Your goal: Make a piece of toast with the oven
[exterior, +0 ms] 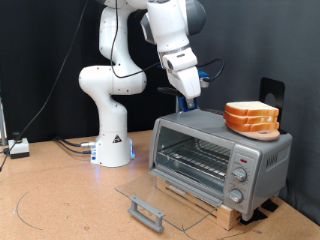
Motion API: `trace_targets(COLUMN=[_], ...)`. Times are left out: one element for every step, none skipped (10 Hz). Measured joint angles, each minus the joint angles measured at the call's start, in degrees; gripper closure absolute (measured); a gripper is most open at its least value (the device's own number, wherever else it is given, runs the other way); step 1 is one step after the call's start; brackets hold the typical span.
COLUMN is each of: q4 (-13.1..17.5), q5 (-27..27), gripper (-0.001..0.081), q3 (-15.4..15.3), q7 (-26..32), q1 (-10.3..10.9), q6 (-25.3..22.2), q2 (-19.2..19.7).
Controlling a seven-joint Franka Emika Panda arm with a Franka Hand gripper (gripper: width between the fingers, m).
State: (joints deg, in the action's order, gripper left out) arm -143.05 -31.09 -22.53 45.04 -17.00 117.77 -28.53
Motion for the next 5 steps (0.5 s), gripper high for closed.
trace_targets(q4=[0.07, 0.08, 0.09, 0.11, 0.14], q5=[0.00, 0.00, -0.02, -0.04, -0.07], gripper=[0.0411, 0.0411, 0.0411, 0.0411, 0.0411], q3=[-0.17, -0.39, -0.67, -0.84, -0.93], q7=[0.00, 0.00, -0.03, -0.07, -0.07], q1=[0.00, 0.00, 0.00, 0.00, 0.00], q6=[0.02, 0.03, 0.03, 0.03, 0.03], q2=[0.06, 0.07, 0.07, 0.07, 0.07])
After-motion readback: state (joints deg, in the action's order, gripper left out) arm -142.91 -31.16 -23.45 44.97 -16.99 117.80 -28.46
